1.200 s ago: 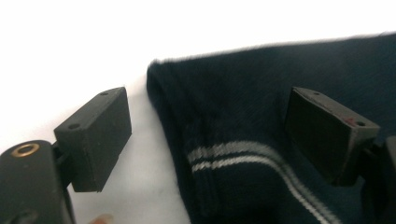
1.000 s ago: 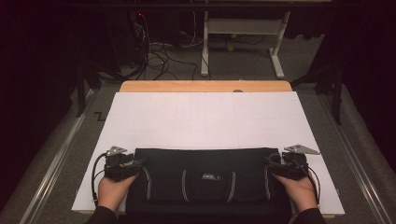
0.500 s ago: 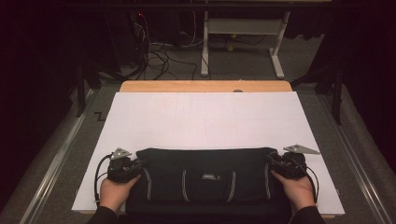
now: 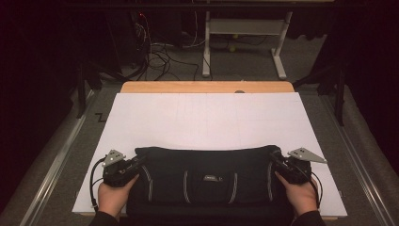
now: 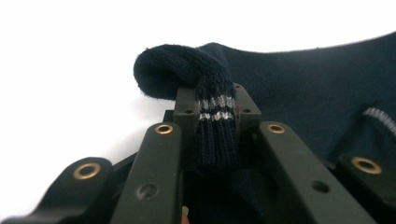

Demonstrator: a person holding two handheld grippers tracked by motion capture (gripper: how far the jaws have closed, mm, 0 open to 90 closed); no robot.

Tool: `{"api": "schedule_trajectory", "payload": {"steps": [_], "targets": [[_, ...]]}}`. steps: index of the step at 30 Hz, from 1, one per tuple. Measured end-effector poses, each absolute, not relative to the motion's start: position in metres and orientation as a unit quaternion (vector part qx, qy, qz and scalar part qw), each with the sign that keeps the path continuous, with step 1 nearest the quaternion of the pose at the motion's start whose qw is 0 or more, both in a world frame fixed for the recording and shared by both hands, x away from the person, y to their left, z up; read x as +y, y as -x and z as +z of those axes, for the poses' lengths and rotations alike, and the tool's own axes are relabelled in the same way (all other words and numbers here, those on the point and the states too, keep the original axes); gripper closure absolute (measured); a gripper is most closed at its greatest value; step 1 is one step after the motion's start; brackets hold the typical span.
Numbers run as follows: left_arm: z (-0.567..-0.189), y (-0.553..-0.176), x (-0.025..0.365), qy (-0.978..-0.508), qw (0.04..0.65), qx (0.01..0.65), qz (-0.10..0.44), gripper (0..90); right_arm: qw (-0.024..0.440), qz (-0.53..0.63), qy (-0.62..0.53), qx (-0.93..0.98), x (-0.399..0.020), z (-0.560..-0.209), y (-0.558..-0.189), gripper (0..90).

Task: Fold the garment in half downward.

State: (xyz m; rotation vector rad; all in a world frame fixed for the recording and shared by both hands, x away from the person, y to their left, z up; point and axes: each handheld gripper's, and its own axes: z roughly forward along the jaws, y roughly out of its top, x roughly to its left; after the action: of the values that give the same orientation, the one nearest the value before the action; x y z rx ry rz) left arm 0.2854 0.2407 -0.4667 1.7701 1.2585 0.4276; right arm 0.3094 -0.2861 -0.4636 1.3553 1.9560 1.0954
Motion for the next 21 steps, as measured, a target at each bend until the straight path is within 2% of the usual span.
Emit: {"api": "schedule_trajectory", "payload": {"steps": [10, 21], "targets": [[-0.446, -0.31, 0.238, -0.715, 0.45, 0.494, 0.206, 75.9, 0.284, 0.426, -0.484, 0.71, -0.285, -0.442, -0.32, 80.5], [-0.446, -0.342, 0.239, -0.694, 0.456, 0.517, 0.206, 75.9, 0.314, 0.43, -0.465, 0.707, -0.283, -0.414, -0.345, 80.6]]}}
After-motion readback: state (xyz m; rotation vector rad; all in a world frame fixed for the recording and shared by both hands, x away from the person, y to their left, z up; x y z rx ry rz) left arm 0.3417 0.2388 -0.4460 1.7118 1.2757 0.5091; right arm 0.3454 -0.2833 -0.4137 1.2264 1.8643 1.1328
